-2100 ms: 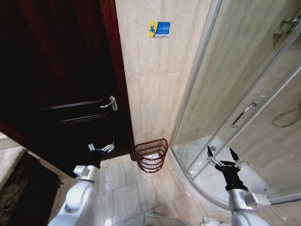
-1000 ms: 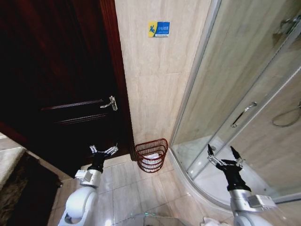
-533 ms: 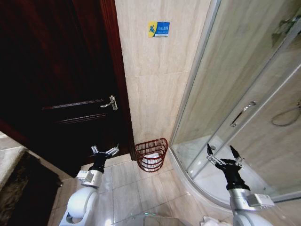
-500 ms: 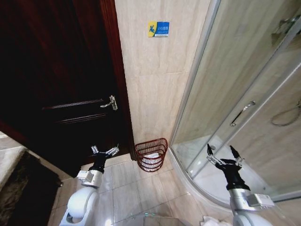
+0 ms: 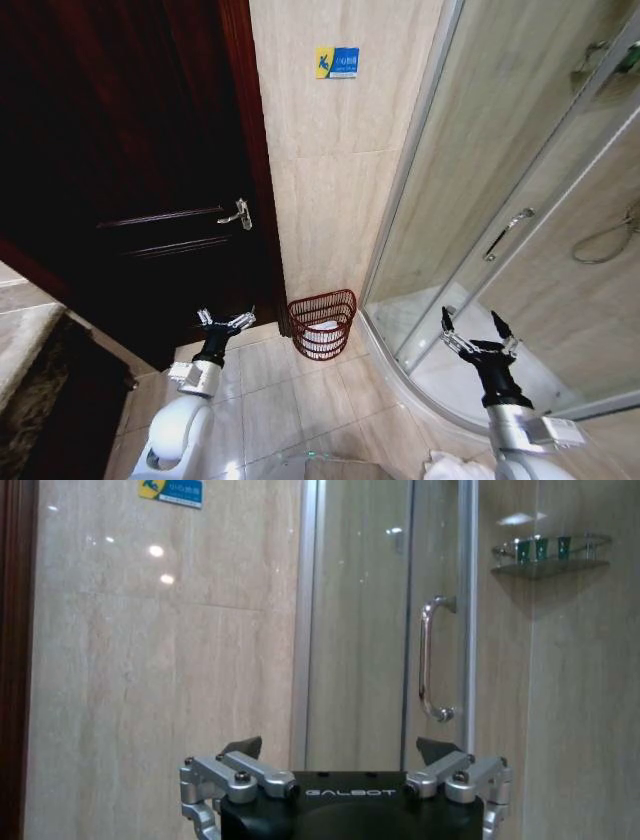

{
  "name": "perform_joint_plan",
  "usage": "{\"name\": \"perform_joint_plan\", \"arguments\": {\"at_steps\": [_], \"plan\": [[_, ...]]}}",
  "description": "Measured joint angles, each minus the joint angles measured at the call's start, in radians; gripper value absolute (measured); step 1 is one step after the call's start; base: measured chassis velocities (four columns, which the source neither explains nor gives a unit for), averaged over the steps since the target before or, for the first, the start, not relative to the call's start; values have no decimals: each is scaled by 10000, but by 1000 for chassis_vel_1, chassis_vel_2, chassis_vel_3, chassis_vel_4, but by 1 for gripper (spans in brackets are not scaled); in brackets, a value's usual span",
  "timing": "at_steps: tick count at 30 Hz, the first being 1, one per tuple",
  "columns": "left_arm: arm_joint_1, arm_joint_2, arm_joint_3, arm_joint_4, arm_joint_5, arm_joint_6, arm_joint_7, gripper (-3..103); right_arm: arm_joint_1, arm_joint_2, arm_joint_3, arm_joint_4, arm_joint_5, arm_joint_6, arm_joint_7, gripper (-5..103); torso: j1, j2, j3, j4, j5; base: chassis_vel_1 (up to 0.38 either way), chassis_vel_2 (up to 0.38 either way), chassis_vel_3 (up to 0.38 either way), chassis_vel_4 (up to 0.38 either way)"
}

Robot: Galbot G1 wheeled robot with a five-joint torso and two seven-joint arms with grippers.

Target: Discard the used towel into the hamper.

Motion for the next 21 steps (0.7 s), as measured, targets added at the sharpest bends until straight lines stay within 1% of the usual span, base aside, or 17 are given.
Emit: {"name": "perform_joint_plan", "arguments": {"at_steps": [8,17,21], "plan": [[-19,-72,347,12,173,-71,9,100,-46,43,66,47,12,42,3,100,-1,2,-1,0,0,18,-42,-40,14],[-23,10,153,36,149,-208,31,100,-56,149,0,117,-44,47,-12,100,0,2,0,1,-1,-19,-83,-86,-14],[-70,88,59,138,144,-289,77,100,-91,155,7,117,-50,93,-18,100,-1,2,-1,-2,0,-39,-102,-111,-62]]}}
